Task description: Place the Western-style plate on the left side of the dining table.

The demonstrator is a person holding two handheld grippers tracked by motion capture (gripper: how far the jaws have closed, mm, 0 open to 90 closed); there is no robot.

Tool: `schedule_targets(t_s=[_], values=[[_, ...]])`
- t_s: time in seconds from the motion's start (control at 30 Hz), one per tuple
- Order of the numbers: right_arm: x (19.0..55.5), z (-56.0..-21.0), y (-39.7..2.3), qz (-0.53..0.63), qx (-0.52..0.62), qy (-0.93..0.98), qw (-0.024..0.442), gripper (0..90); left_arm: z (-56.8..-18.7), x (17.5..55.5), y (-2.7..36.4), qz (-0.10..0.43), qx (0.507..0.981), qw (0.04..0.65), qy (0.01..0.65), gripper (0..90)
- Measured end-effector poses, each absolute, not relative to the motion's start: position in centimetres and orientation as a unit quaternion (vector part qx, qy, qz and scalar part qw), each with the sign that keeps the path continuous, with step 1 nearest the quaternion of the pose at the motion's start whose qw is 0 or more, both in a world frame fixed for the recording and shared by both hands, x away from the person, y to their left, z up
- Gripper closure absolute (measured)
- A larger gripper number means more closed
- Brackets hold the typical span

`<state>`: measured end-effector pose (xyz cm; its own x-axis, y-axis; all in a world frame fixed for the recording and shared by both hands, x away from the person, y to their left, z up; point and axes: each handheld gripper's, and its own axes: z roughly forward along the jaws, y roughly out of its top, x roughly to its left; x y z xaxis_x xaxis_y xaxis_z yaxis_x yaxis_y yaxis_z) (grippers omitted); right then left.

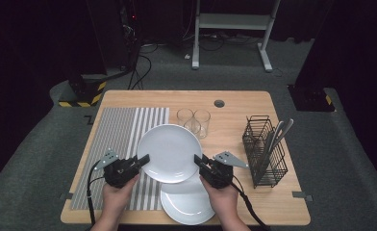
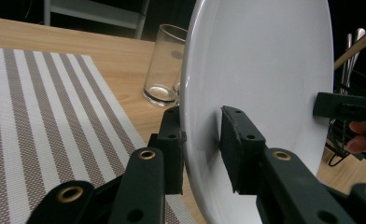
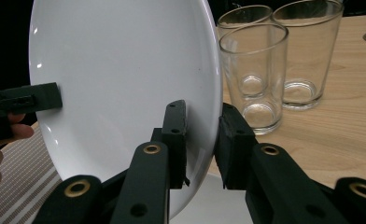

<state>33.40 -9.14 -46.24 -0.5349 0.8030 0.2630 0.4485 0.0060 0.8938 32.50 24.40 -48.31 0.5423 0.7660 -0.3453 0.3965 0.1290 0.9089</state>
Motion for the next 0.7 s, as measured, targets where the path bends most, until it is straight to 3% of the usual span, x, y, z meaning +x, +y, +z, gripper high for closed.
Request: schedule_targets(t_s=[0.7], values=[[34.2,-45.7,-5.9,0.544,0.426,0.707,0.150,74.9,-47.6,32.0,27.8,0.166,0.614,0.615,0.467,71.6]])
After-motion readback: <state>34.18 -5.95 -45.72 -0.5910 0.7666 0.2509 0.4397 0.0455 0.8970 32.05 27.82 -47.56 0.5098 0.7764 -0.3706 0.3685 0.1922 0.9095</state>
